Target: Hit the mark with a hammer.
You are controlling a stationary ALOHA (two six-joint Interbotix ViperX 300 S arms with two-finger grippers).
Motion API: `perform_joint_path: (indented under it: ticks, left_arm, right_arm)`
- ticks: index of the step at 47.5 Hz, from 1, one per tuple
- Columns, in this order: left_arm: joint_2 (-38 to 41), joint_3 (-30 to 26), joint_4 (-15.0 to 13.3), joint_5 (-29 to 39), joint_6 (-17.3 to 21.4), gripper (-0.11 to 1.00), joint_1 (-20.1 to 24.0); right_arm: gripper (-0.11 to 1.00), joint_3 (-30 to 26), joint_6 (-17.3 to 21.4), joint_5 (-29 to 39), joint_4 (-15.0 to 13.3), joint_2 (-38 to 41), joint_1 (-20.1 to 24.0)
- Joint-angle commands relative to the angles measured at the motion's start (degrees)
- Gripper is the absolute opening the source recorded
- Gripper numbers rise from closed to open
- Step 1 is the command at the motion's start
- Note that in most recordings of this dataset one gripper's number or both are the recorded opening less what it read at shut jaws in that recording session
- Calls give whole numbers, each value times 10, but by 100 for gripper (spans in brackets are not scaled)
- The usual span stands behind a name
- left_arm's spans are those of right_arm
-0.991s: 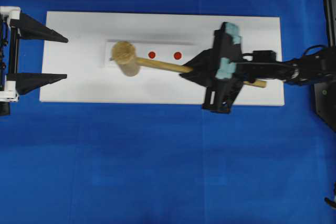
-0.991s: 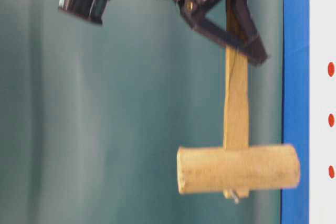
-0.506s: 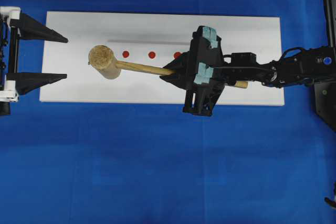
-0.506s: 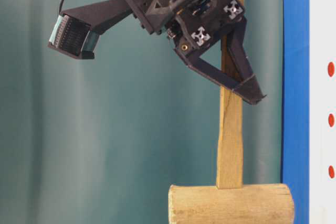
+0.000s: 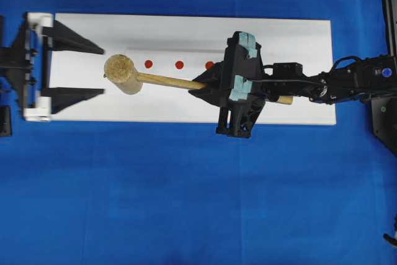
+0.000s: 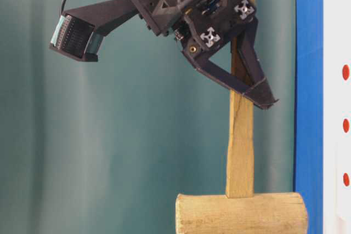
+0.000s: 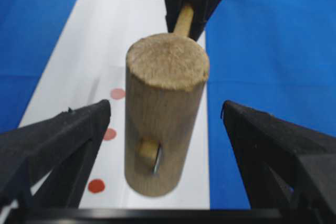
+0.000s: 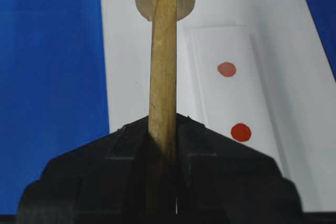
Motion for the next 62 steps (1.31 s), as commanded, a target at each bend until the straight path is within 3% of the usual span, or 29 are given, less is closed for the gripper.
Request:
perform_joint_path:
  ticks: [1, 20, 28, 32, 39, 62]
  left_arm:
    - [33, -30, 0, -13, -2, 93, 1]
    - [127, -94, 0, -14, -5, 93, 14]
    - [132, -98, 0, -1, -28, 92, 14]
    - [132, -98, 0, -1, -37, 82, 14]
    - [132, -98, 0, -13, -38, 46, 7]
    - [132, -98, -2, -23, -40, 46, -1]
  right_arm:
    - [1, -16, -1, -1, -4, -8, 1]
    - [1, -14, -1, 0, -4, -11, 2]
    - [1, -13, -2, -1, -4, -12, 2]
    - [1, -14, -2, 0, -4, -12, 2]
    - [1, -13, -2, 6, -4, -12, 2]
    - [1, -11, -3, 30, -4, -14, 2]
